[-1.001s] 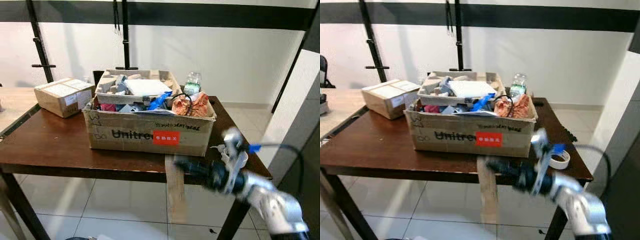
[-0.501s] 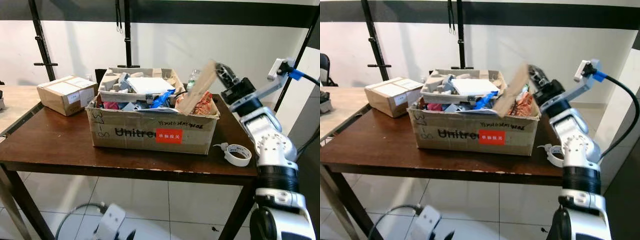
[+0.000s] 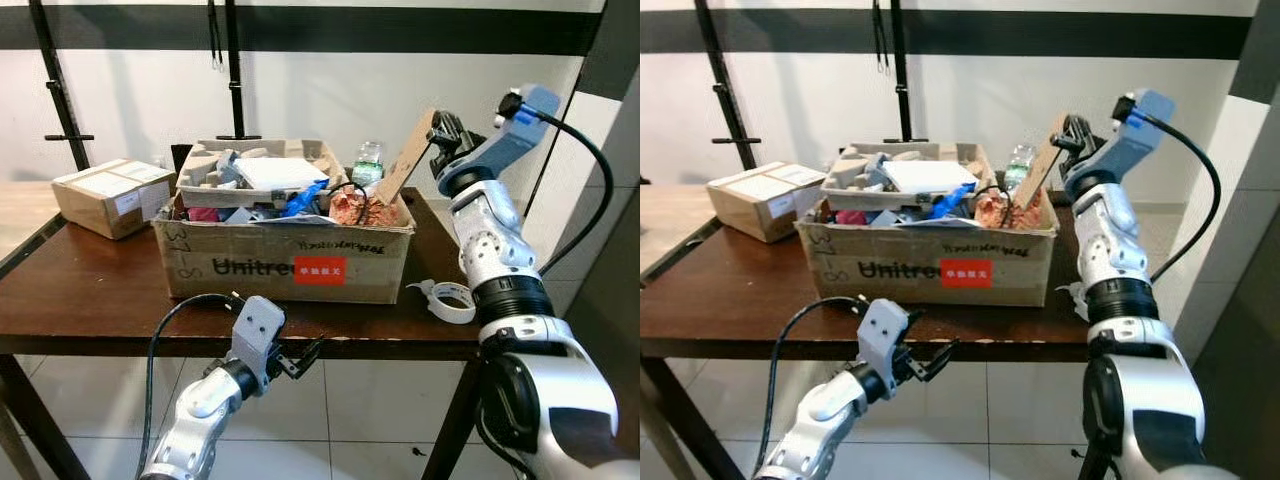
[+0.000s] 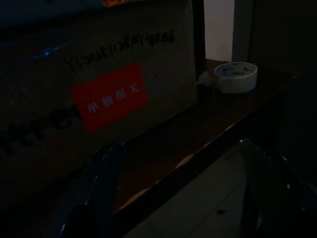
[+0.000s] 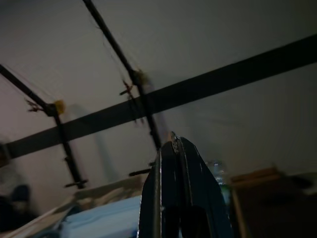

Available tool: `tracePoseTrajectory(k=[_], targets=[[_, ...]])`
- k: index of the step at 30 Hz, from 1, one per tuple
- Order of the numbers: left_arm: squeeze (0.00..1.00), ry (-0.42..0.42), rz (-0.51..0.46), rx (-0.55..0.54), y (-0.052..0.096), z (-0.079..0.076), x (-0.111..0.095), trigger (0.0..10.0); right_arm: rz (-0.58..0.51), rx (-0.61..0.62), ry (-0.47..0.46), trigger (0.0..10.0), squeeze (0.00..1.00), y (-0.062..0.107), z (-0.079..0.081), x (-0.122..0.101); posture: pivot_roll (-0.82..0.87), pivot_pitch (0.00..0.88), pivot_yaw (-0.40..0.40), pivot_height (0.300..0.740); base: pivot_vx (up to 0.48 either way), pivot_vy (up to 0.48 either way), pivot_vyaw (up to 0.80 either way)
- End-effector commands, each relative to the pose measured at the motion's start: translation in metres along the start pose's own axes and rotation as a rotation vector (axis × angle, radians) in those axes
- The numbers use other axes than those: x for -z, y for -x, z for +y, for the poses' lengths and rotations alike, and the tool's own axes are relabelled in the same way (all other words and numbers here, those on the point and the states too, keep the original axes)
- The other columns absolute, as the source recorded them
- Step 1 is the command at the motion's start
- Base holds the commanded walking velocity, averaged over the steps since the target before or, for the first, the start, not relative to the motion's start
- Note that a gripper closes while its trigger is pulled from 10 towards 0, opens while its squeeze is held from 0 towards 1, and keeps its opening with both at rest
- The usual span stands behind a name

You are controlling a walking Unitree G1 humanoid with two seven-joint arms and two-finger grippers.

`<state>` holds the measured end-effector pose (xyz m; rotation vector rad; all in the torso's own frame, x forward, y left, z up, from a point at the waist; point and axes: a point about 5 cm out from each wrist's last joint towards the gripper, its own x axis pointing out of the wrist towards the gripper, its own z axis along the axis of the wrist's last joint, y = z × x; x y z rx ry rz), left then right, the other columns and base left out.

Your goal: Picking trash to rubbish bin

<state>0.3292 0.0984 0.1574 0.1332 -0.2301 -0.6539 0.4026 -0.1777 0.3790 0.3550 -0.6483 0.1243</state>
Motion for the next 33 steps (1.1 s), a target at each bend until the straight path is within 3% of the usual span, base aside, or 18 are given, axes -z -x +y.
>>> tracePoseTrajectory(k=[1, 5, 10, 11, 12, 14, 17, 19, 20, 22, 24, 25, 26, 27, 28, 31, 33], targets=[[0.00, 0.026, -0.018, -0.017, -0.002, 0.001, -0.007, 10.0, 0.006, -0.010, 0.024, 10.0, 0.00, -0.002, 0.008, 0.003, -0.09, 0.061, -0.008, 0.740, 0.000, 0.000, 0.00], [0.00, 0.039, 0.001, -0.060, -0.001, 0.007, -0.013, 10.0, 0.062, -0.030, 0.087, 10.0, 0.00, 0.000, 0.016, 0.020, -0.08, 0.072, -0.023, 0.740, 0.000, 0.000, 0.00], [0.00, 0.059, 0.095, -0.094, 0.005, 0.012, -0.001, 10.0, 0.093, -0.045, 0.037, 10.0, 0.00, 0.005, 0.015, 0.032, -0.08, 0.079, -0.026, 0.740, 0.000, 0.000, 0.00], [0.00, 0.054, 0.106, -0.081, 0.011, 0.011, 0.004, 10.0, 0.127, -0.089, -0.040, 10.0, 0.00, 0.008, 0.015, 0.039, -0.08, 0.082, -0.028, 0.740, 0.000, 0.000, 0.00], [0.00, 0.054, 0.106, -0.081, 0.011, 0.011, 0.004, 10.0, 0.127, -0.089, -0.040, 10.0, 0.00, 0.008, 0.015, 0.039, -0.08, 0.082, -0.028, 0.740, 0.000, 0.000, 0.00], [0.00, 0.045, 0.105, -0.022, 0.018, 0.007, 0.006, 10.0, 0.145, -0.135, -0.211, 10.0, 0.00, 0.013, 0.011, 0.042, -0.08, 0.083, -0.030, 0.740, 0.000, 0.000, 0.00], [0.00, 0.044, 0.106, 0.000, 0.020, 0.005, 0.006, 10.0, 0.142, -0.150, -0.270, 10.0, 0.00, 0.014, 0.010, 0.043, -0.08, 0.083, -0.030, 0.740, 0.000, 0.000, 0.00], [0.00, 0.065, 0.110, 0.037, 0.027, 0.004, 0.007, 10.0, 0.125, -0.245, -0.493, 10.0, 0.00, 0.026, 0.001, 0.039, -0.08, 0.087, -0.028, 0.740, 0.000, 0.000, 0.00], [0.00, 0.069, 0.122, 0.067, 0.031, 0.003, 0.009, 10.0, 0.128, -0.379, -0.582, 10.0, 0.00, 0.043, -0.003, 0.035, -0.09, 0.088, -0.025, 0.740, 0.000, 0.000, 0.00], [0.00, 0.063, 0.137, 0.085, 0.034, 0.003, 0.012, 10.0, 0.163, -0.483, -0.585, 10.0, 0.00, 0.058, -0.001, 0.036, -0.09, 0.088, -0.025, 0.740, 0.000, 0.000, 0.00], [0.00, 0.062, 0.141, 0.089, 0.034, 0.003, 0.012, 10.0, 0.171, -0.508, -0.588, 10.0, 0.00, 0.062, 0.000, 0.036, -0.09, 0.088, -0.025, 0.740, 0.000, 0.000, 0.00], [0.00, 0.038, 0.214, 0.136, 0.040, 0.001, 0.025, 10.0, 0.285, -0.685, -0.558, 10.0, 0.00, 0.099, 0.003, 0.044, -0.09, 0.090, -0.007, 0.740, 0.000, 0.000, 0.00], [0.00, 0.025, 0.263, 0.160, 0.046, -0.001, 0.034, 10.0, 0.378, -0.765, -0.551, 10.0, 0.00, 0.123, 0.005, 0.052, -0.10, 0.090, -0.005, 0.740, 0.000, 0.000, 0.00], [0.00, 0.025, 0.263, 0.160, 0.046, -0.001, 0.034, 10.0, 0.378, -0.765, -0.551, 10.0, 0.00, 0.123, 0.005, 0.052, -0.10, 0.090, -0.005, 0.740, 0.000, 0.000, 0.00], [0.00, 0.004, 0.334, 0.174, 0.054, -0.002, 0.049, 10.0, 0.549, -0.815, -0.508, 10.0, 0.00, 0.158, 0.006, 0.074, -0.10, 0.090, 0.001, 0.740, 0.000, 0.000, 0.00], [0.00, 0.005, 0.371, 0.168, 0.058, -0.002, 0.056, 10.0, 0.620, -0.805, -0.474, 10.0, 0.00, 0.170, 0.004, 0.084, -0.10, 0.090, 0.001, 0.740, 0.000, 0.000, 0.00], [0.00, -0.001, 0.471, 0.138, 0.068, -0.001, 0.075, 10.0, 0.803, -0.762, -0.361, 10.0, 0.00, 0.203, -0.003, 0.113, -0.11, 0.091, 0.013, 0.740, 0.000, 0.000, 0.00]])
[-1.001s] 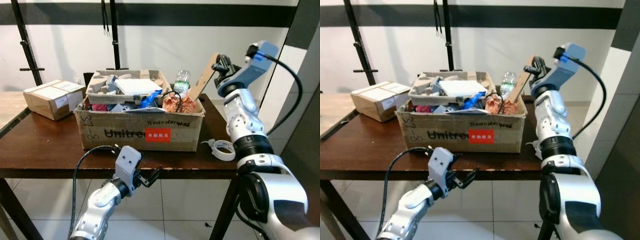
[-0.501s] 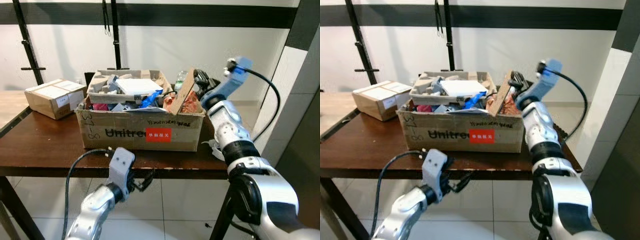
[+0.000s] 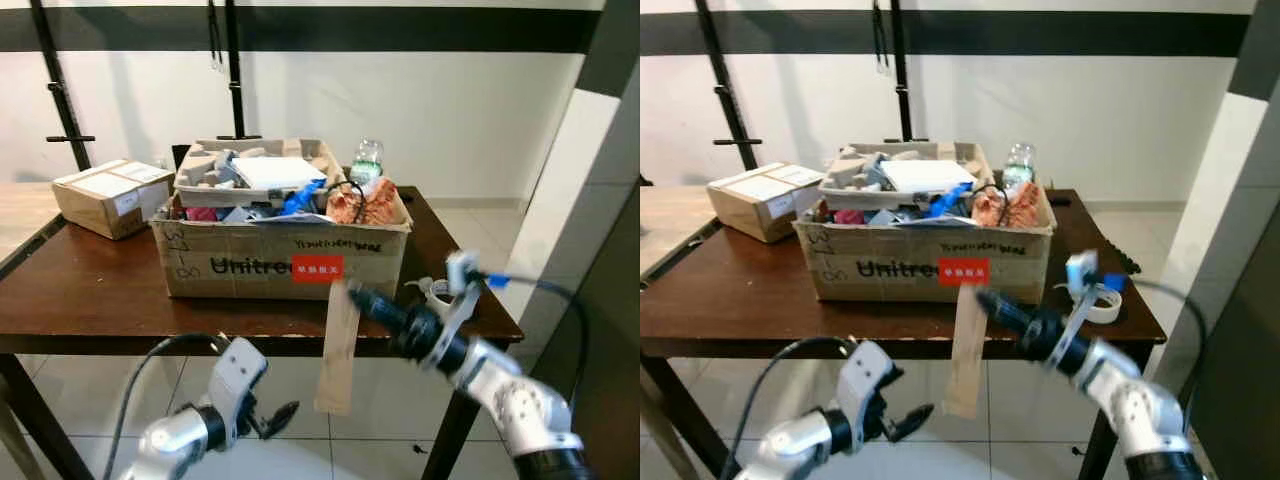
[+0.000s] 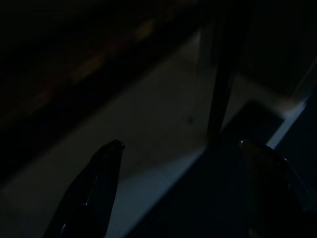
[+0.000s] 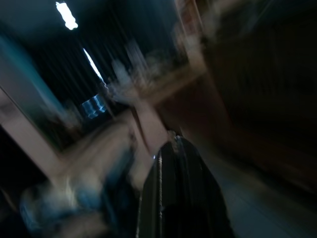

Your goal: Picking trash to rubbish bin

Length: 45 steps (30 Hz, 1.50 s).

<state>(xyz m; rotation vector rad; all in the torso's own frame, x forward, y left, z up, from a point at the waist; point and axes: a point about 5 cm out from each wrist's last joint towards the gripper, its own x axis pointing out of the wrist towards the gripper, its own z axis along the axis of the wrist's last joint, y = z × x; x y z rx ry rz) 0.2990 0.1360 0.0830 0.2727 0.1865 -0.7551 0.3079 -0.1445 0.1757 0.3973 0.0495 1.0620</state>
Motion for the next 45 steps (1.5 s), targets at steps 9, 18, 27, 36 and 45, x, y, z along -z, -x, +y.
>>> tracePoseTrajectory(k=[9, 18, 27, 36, 45], targets=[[0.00, 0.135, 0.358, -0.121, 0.016, -0.029, 0.091, 10.0, 0.505, 0.399, 0.108, 10.0, 0.00, 0.043, -0.019, 0.139, -0.12, 0.085, 0.011, 0.740, 0.000, 0.000, 0.00], [0.00, 0.266, 0.656, -0.322, 0.048, -0.049, 0.151, 10.0, 0.963, 0.799, 0.365, 10.0, 0.00, 0.115, -0.018, 0.220, -0.10, 0.086, -0.012, 0.740, 0.000, 0.000, 0.00], [0.00, 0.375, 0.704, -0.447, 0.069, -0.052, 0.169, 10.0, 0.949, 1.082, 0.250, 10.0, 0.00, 0.152, -0.008, 0.241, -0.09, 0.092, -0.013, 0.740, 0.000, 0.000, 0.00], [0.00, 0.339, 0.690, -0.439, 0.059, -0.041, 0.161, 10.0, 0.865, 1.134, 0.266, 10.0, 0.00, 0.147, -0.048, 0.197, -0.11, 0.085, 0.004, 0.740, 0.000, 0.000, 0.00], [0.00, 0.349, 0.694, -0.430, 0.055, -0.047, 0.161, 10.0, 0.946, 1.097, 0.166, 10.0, 0.00, 0.150, -0.016, 0.238, -0.08, 0.084, -0.010, 0.740, 0.000, 0.000, 0.00]])
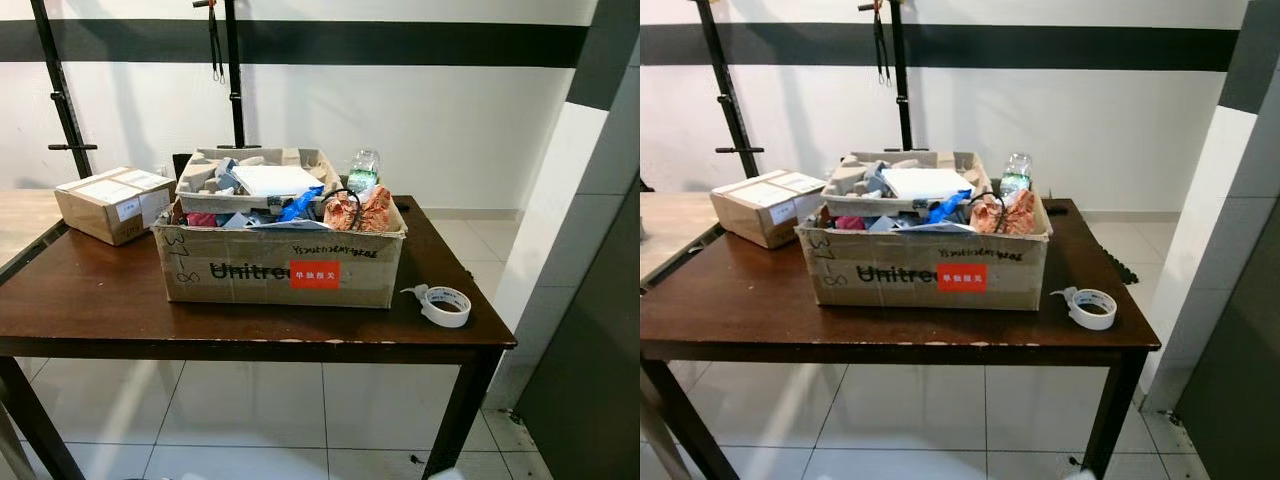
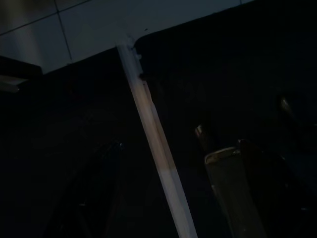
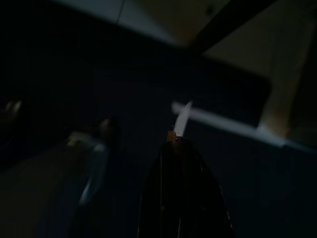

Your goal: Picking trash to rubbish bin

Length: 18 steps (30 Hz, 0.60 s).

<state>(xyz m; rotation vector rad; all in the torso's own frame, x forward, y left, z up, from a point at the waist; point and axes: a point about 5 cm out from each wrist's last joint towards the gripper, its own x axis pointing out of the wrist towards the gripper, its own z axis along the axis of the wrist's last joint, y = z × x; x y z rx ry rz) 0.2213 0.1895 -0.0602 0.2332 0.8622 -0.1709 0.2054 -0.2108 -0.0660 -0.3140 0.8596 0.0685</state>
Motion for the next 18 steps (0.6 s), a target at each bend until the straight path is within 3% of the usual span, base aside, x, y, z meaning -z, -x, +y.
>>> tracePoseTrajectory(k=[1, 4, 7, 18], targets=[[0.00, 0.011, 0.021, 0.004, 0.001, -0.003, 0.009, 10.0, 0.066, -0.020, 0.004, 10.0, 0.00, 0.004, 0.009, 0.019, -0.08, 0.083, -0.009, 0.740, 0.000, 0.000, 0.00], [0.00, -0.010, 0.044, -0.006, 0.003, -0.002, 0.016, 10.0, 0.094, -0.029, -0.007, 10.0, 0.00, 0.007, 0.016, 0.031, -0.08, 0.084, -0.003, 0.740, 0.000, 0.000, 0.00], [0.00, 0.022, 0.039, -0.012, 0.003, -0.002, 0.017, 10.0, 0.115, -0.019, -0.046, 10.0, 0.00, 0.010, 0.019, 0.041, -0.09, 0.081, 0.002, 0.740, 0.000, 0.000, 0.00], [0.00, 0.066, 0.049, -0.032, 0.001, -0.003, 0.015, 10.0, 0.102, 0.025, -0.089, 10.0, 0.00, 0.012, 0.017, 0.044, -0.11, 0.070, 0.013, 0.740, 0.000, 0.000, 0.00]])
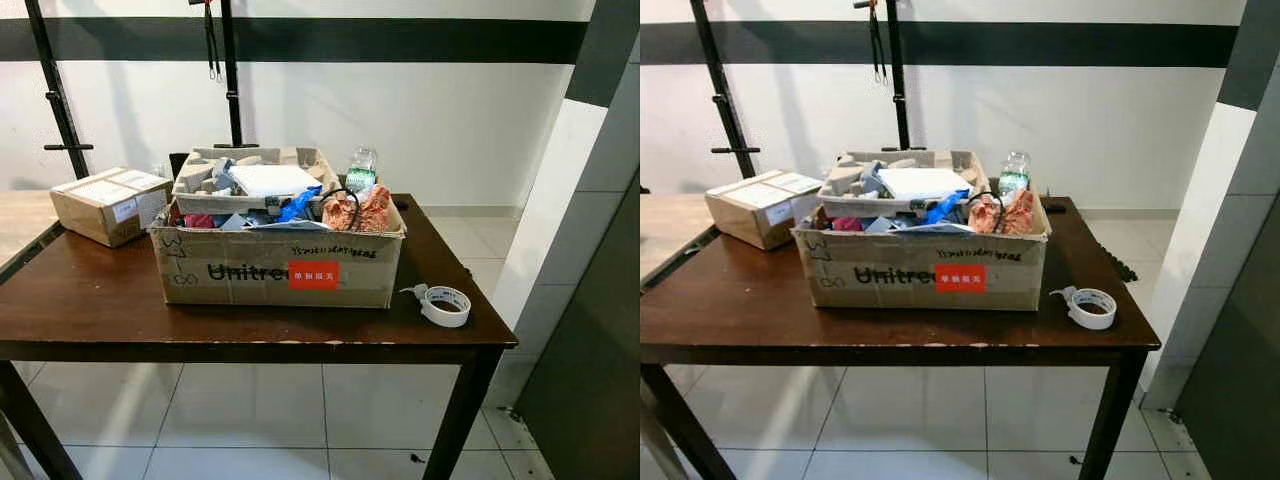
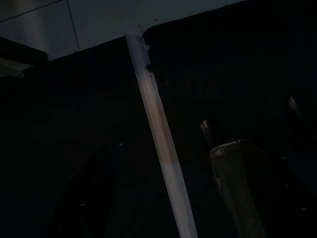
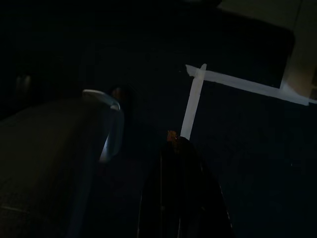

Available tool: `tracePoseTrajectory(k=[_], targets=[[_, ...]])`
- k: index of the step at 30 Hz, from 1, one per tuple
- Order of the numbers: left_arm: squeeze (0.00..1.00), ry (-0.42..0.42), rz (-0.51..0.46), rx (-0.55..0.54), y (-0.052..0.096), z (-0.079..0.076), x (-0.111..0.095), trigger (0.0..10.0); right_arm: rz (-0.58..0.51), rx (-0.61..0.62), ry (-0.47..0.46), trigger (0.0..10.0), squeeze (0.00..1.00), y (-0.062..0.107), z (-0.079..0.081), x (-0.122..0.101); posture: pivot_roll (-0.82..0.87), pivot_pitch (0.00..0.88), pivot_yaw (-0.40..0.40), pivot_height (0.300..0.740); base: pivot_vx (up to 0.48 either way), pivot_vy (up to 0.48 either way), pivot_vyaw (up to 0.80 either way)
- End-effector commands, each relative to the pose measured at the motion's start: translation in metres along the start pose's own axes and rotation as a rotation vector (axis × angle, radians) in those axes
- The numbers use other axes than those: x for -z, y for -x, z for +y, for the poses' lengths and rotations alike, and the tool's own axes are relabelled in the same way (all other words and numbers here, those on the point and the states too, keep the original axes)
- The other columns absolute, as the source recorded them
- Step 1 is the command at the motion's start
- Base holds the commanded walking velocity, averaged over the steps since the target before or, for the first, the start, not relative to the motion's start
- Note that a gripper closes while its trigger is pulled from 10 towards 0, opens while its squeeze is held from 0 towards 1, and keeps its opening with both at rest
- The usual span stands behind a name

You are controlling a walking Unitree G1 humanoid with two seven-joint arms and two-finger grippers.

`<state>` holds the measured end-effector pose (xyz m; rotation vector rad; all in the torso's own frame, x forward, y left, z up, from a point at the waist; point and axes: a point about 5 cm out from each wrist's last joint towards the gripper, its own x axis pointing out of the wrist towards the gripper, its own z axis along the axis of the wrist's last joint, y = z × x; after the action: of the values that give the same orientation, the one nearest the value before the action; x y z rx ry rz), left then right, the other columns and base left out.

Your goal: Picking trash to rubbish bin

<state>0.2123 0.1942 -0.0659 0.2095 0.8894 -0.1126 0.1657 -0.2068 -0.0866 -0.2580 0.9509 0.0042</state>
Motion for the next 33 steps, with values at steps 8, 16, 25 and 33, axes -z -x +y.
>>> tracePoseTrajectory(k=[8, 16, 25, 33], targets=[[0.00, 0.051, -0.006, -0.003, -0.002, -0.006, -0.003, 10.0, -0.043, 0.050, 0.019, 10.0, 0.00, -0.002, -0.013, -0.013, -0.11, 0.062, -0.004, 0.740, 0.000, 0.000, 0.00], [0.00, 0.144, -0.081, -0.080, 0.001, 0.008, -0.006, 10.0, -0.220, 0.116, 0.015, 10.0, 0.00, -0.002, -0.018, -0.038, -0.09, 0.075, -0.008, 0.740, 0.000, 0.000, 0.00], [0.00, 0.086, -0.064, -0.069, 0.002, 0.005, 0.002, 10.0, -0.211, 0.010, 0.018, 10.0, 0.00, -0.004, 0.003, -0.043, -0.08, 0.105, -0.016, 0.740, 0.000, 0.000, 0.00], [0.00, 0.067, -0.052, -0.053, 0.003, 0.000, 0.009, 10.0, -0.141, -0.104, 0.095, 10.0, 0.00, 0.000, 0.024, -0.020, -0.07, 0.108, -0.013, 0.740, 0.000, 0.000, 0.00]])
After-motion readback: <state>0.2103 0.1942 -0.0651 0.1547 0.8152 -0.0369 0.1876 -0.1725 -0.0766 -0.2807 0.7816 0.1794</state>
